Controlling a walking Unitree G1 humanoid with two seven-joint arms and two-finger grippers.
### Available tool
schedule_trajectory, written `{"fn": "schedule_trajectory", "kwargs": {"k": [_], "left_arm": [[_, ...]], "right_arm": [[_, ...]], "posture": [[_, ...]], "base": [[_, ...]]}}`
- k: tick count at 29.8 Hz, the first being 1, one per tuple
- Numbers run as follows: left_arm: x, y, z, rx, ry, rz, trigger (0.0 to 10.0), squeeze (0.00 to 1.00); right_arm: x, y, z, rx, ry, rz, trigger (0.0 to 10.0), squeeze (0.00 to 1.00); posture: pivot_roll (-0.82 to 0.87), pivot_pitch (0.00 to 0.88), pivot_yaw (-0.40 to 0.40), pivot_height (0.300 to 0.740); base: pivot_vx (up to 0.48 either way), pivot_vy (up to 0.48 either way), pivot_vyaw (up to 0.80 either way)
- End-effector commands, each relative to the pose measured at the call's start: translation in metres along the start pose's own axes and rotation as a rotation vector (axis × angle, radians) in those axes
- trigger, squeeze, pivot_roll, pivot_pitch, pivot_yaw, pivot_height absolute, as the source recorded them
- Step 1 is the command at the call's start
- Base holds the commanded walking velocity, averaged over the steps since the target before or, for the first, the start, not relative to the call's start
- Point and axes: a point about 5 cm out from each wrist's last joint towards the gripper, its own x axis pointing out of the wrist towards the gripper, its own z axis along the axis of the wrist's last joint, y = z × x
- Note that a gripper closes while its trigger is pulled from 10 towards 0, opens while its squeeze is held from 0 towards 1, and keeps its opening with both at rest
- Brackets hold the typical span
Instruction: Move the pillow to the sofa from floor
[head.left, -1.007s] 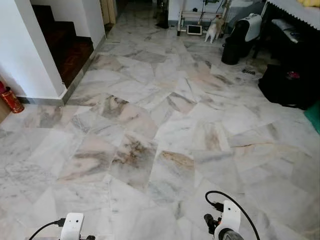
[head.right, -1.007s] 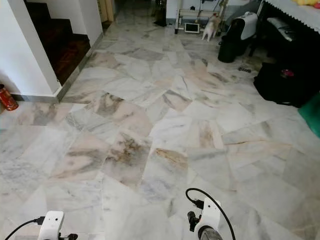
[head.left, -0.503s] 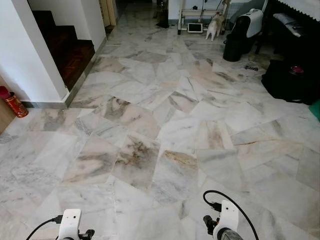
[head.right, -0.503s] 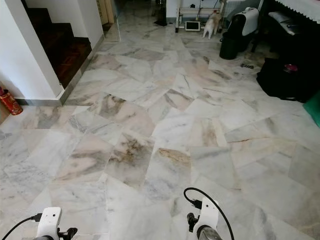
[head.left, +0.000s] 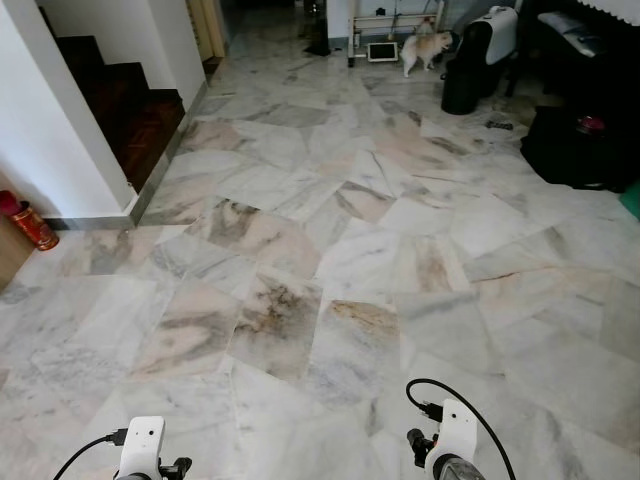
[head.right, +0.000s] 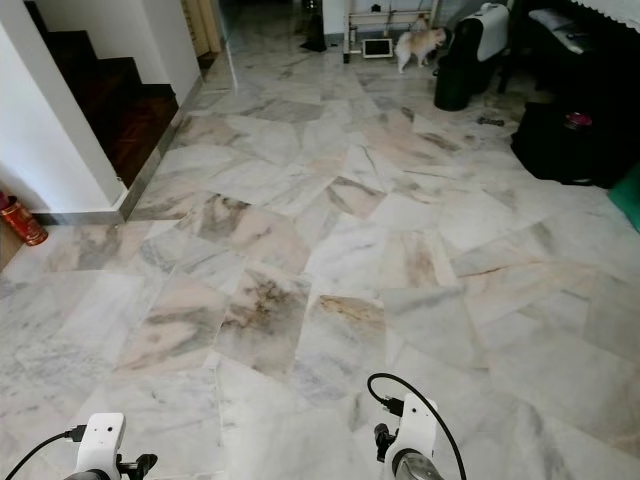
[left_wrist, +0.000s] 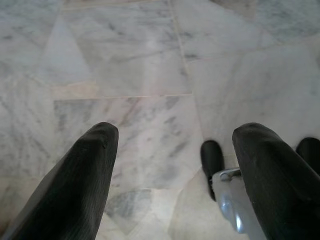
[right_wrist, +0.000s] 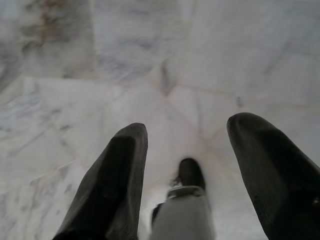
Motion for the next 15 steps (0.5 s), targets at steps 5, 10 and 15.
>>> {"fn": "schedule_trajectory", "kwargs": {"k": [5,10,15], "left_arm": [[0.0,-0.004,-0.007,-0.087,0.014,0.019,10.0,0.0],[-0.001,-0.005,-0.013,-0.132,0.026,0.028,10.0,0.0],[-0.002,-0.003,-0.017,-0.141,0.033,0.035,10.0,0.0]], "right_arm": [[0.0,-0.007,0.001,-0.013,0.008,-0.004,10.0,0.0],[-0.001,-0.008,-0.001,-0.025,0.0,0.016,10.0,0.0],[-0.002,-0.008,-0.006,-0.034,0.004,0.028,10.0,0.0]], "posture": [[-0.15,0.0,0.002,0.74],[-0.11,0.0,-0.023,0.74],[-0.09,0.0,-0.029,0.74]], "base": [[0.0,0.0,0.0],[0.0,0.0,0.0],[0.0,0.0,0.0]]}}
